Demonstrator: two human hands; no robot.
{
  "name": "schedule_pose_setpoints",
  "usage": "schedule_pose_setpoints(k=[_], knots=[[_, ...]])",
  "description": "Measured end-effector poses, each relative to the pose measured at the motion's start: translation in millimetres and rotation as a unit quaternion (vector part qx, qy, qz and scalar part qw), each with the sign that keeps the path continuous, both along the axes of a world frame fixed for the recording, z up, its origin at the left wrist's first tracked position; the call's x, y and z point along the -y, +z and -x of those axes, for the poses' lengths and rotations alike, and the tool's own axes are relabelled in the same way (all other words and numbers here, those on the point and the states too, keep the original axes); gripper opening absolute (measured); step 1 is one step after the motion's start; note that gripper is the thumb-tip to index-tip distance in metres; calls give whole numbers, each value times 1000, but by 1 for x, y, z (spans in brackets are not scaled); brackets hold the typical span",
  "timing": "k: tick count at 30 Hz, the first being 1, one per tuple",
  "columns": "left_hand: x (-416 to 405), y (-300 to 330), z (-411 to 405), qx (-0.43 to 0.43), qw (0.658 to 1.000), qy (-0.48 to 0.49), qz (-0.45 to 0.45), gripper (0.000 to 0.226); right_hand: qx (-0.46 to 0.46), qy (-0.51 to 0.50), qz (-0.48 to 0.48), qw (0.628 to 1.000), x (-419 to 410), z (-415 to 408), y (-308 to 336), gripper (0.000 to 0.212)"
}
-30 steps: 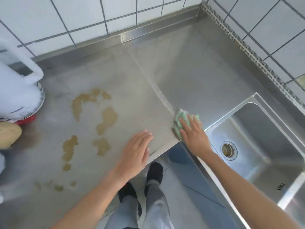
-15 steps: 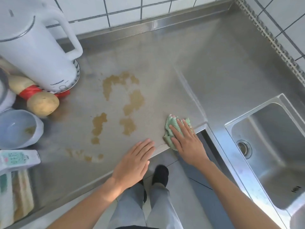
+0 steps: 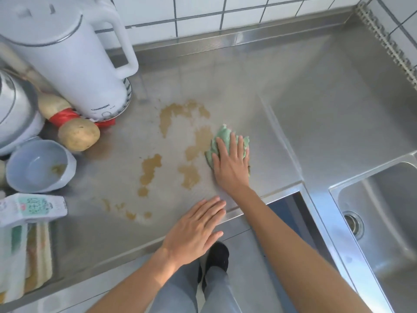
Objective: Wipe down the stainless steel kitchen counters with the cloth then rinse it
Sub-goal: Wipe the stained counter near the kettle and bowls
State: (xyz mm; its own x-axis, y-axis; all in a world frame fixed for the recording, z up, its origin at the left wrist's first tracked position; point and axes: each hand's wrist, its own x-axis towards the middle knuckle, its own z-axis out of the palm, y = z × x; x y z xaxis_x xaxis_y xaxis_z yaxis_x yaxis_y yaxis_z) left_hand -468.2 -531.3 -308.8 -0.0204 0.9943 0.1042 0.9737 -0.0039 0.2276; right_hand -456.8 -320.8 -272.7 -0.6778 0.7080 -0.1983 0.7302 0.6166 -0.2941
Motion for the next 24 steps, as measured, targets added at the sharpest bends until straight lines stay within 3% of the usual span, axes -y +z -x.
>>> schedule_pose_setpoints(k=[4, 7, 10, 12, 15, 18, 21, 24], knots=[[-1, 9, 3, 15, 1000, 7, 12, 51, 6, 167, -12, 986, 12, -69, 4, 42], [4, 14, 9, 32, 999, -2, 15, 45, 59, 209, -27, 976, -17, -117, 13, 54], [18, 13, 20, 39, 999, 12, 17, 42, 81, 137, -15, 987, -56, -133, 21, 64], [26, 10, 26, 47, 999, 14, 18, 44, 61, 61, -3, 996, -81, -120, 19, 58], [29, 6, 27, 44, 999, 4, 24, 48, 46, -44, 9, 998, -98, -72, 11, 51], [29, 1, 25, 14, 1000, 7, 17, 49, 37, -66, 11, 997, -84, -8, 6, 52], [30, -1, 25, -4, 1000, 4, 8, 49, 18, 11, 4, 1000, -42, 34, 3, 52], [30, -2, 25, -26, 1000, 3, 10, 48, 1, 150, 2, 989, -2, 20, -1, 50]])
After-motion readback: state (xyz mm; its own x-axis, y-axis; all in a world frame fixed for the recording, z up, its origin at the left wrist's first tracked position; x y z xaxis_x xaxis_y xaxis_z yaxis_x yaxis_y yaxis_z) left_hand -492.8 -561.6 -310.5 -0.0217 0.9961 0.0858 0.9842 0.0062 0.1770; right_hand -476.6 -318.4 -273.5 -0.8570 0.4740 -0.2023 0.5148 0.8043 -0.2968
